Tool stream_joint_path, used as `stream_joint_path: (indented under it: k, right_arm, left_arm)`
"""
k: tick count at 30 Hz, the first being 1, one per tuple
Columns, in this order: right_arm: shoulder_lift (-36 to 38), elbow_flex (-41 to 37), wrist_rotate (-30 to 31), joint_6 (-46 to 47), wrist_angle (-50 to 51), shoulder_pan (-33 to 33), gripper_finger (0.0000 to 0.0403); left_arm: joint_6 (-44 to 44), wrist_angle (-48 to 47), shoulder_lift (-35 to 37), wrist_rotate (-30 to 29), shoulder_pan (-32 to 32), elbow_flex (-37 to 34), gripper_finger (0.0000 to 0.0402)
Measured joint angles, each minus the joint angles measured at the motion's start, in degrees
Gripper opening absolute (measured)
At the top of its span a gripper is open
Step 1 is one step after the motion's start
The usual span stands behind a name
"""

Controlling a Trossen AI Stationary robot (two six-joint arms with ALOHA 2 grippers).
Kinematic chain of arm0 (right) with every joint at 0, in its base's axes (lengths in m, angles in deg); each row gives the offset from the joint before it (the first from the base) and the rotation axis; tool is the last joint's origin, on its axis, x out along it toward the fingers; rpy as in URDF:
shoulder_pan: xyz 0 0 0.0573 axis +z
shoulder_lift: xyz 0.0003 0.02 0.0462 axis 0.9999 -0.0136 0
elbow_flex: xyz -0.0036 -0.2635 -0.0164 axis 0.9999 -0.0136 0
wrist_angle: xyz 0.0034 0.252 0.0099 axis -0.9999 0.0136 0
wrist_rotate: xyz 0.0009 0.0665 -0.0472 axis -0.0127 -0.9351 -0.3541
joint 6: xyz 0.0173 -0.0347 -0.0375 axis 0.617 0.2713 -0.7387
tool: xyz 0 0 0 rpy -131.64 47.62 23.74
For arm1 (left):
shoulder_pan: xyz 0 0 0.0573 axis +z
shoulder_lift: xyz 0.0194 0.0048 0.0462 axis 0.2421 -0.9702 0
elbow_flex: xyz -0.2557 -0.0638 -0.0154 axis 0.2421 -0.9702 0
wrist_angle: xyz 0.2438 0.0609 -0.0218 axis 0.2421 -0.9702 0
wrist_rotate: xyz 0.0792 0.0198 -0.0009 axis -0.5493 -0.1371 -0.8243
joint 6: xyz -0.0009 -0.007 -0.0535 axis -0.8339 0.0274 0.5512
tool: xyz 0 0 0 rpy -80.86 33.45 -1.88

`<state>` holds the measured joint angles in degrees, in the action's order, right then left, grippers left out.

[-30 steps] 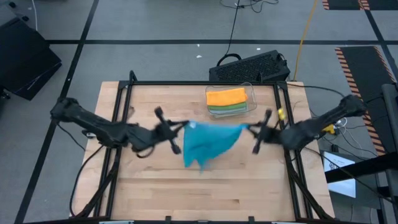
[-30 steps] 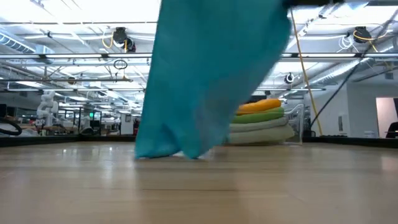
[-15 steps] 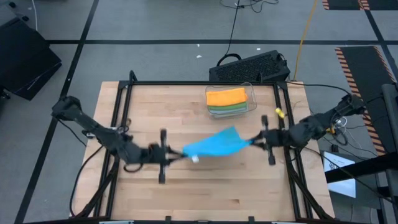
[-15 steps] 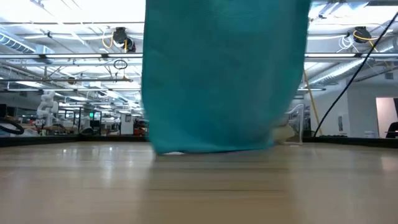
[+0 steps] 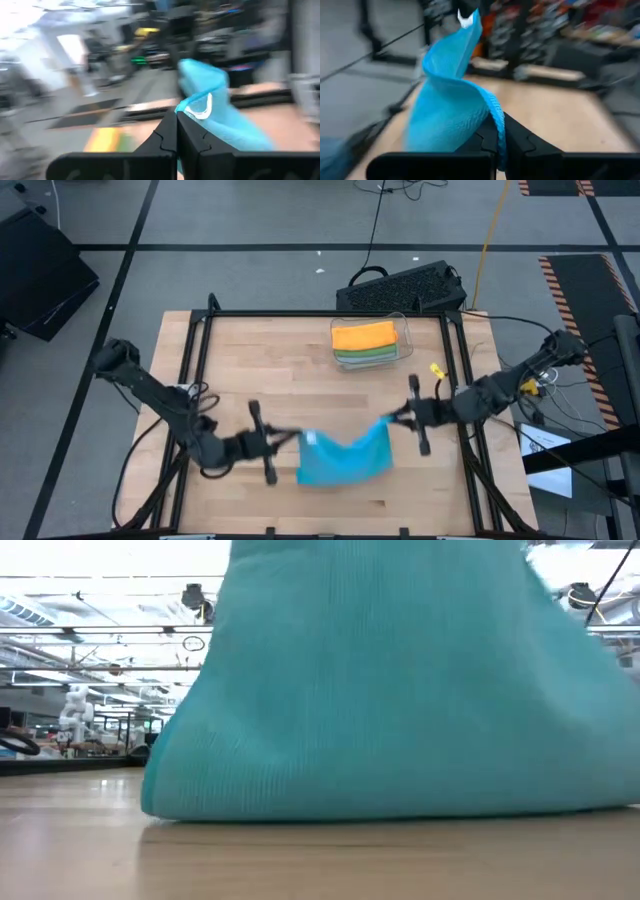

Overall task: Fold microfiber towels
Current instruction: Fold the blue microfiber towel

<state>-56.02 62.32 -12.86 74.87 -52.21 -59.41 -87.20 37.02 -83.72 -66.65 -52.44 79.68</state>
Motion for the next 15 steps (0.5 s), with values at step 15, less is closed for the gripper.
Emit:
stream_joint_path:
  k: [15]
  right_arm:
    - [0.7, 9.5, -10.3, -5.1, 4.2, -8.9, 0.0001]
  left_arm:
    - [3.1, -1.4, 11.5, 22.3, 8.0, 0.1, 0.0002]
